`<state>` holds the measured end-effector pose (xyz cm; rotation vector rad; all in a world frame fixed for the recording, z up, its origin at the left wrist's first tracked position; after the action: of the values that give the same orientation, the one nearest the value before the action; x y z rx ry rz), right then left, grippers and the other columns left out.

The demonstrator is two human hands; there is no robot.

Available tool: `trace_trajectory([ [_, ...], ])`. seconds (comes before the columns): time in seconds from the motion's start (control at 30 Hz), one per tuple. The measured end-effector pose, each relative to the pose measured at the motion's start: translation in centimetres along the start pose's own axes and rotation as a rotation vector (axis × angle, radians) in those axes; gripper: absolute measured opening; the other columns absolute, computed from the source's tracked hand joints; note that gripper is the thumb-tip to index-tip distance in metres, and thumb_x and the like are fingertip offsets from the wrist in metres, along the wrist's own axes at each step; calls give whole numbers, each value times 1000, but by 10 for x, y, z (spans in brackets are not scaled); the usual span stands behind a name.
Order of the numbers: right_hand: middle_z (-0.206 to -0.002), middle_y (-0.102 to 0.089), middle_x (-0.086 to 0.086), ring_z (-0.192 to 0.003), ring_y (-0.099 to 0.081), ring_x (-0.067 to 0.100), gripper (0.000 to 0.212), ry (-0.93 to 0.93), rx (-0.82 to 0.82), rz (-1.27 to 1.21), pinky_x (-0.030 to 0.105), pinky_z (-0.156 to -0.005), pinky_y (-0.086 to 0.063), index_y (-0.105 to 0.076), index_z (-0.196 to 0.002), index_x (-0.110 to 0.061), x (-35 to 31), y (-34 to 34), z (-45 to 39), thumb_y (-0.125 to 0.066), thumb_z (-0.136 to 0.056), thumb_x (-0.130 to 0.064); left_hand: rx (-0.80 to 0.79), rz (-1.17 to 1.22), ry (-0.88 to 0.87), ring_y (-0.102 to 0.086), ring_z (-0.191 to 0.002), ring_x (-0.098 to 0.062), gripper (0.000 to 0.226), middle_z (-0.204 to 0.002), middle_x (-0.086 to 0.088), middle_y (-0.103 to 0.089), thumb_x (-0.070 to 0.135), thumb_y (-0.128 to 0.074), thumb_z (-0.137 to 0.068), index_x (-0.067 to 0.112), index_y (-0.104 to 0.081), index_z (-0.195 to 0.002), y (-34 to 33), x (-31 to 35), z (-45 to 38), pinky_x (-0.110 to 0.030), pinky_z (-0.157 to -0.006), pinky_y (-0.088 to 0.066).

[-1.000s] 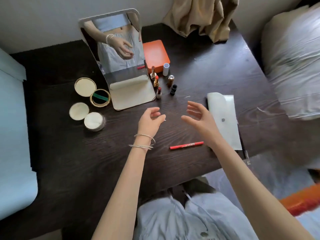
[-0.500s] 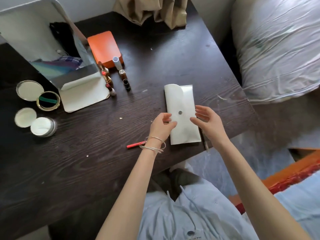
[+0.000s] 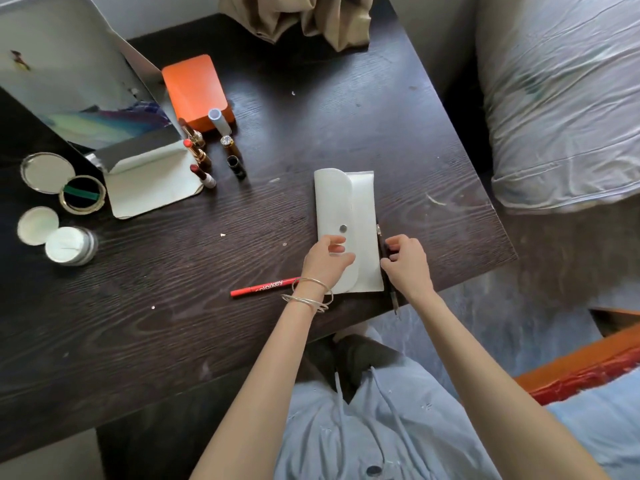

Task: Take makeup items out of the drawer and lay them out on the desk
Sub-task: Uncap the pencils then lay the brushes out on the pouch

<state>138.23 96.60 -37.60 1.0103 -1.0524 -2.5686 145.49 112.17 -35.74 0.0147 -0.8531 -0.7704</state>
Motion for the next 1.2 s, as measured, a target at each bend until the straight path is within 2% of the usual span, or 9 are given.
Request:
trace_trajectory([
  [0.23, -103, -61, 7, -96, -57, 29, 24, -21, 37, 168, 32, -73, -39, -54, -106, -9, -4, 1, -4, -57, -82, -11, -2, 25, 12, -56, -101, -15, 35, -114, -3, -61, 13, -59, -87, 14, -55, -122, -4, 0, 0, -37, -99, -46],
  [0.37, -84, -61, -3, -87, -63, 20, 21, -31, 87, -148, 36, -82, -52, -60, -101, -12, -8, 19, -2, -63, -80, -13, -30, 65, -21, -56, -101, -15, 31, -113, -4, -63, 11, -57, -88, 15, -59, -118, -7, 6, -1, -38, -99, -47],
  [0.47, -78, -59, -4, -76, -60, 12, 16, 38, 24, -465, 27, -74, -57, -60, -96, -12, -36, 25, 4, -64, -82, -6, -93, 181, -36, -60, -98, -16, 26, -105, -6, -64, 11, -56, -90, 13, -61, -116, -9, 13, 2, -29, -87, -49],
  [0.63, -84, -62, 2, -79, -64, 16, 18, 142, -108, -605, 27, -73, -57, -62, -100, -3, -88, 19, 5, -65, -82, -5, -120, 284, -34, -62, -58, -1, 23, -79, 2, -63, 12, -51, -94, 9, -60, -116, 8, 16, 12, -12, -58, -50],
  [0.77, -96, -58, 2, -83, -59, 17, 32, 268, 7, -374, 25, -75, -51, -52, -109, -6, -118, 8, 14, -69, -82, -11, 30, 390, -31, -45, -39, 2, 21, -71, 0, -60, 9, -53, -93, 5, -61, -112, 56, -5, 16, -8, -40, -34],
  [0.9, -121, -49, 11, -107, -48, 26, 46, 698, 127, 74, 31, -84, -46, -55, -121, -12, -171, -24, 50, -69, -78, -5, 147, 342, -45, -45, -39, 3, 24, -63, 3, -59, 13, -63, -87, 10, -67, -111, 107, -29, 24, -9, -40, -33],
  [1.0, -101, -65, 6, -96, -53, 34, 28, 957, 109, 359, 38, -75, -53, -67, -101, -15, -212, -73, 83, -70, -73, -9, 166, 297, -83, -52, -52, -2, 24, -69, -1, -62, 9, -65, -85, 12, -68, -109, 152, -38, 29, -11, -48, -41],
  [1.07, -90, -65, 3, -91, -53, 30, 14, 929, 82, 378, 36, -63, -49, -67, -94, -13, -235, -91, 90, -65, -80, -17, 217, 348, -104, -56, -51, 0, 21, -71, -1, -61, 6, -63, -86, 8, -68, -106, 187, -46, 35, -10, -52, -48],
  [1.2, -93, -65, -2, -90, -54, 16, 14, 751, -132, 234, 31, -70, -43, -67, -95, -15, -267, -130, 91, -63, -88, -26, 328, 837, -26, -61, -69, -11, 20, -81, -2, -61, 24, -51, -95, 7, -61, -100, 246, -79, 47, -20, -63, -55],
])
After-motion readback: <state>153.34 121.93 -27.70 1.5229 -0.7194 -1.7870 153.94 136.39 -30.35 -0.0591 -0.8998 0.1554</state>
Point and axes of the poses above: each hand's wrist, its own z-axis away from the middle knuckle, its own y-axis out of the back of the hand, x = y × z, the point moved 9 cm from there along -z, towards the middle knuckle
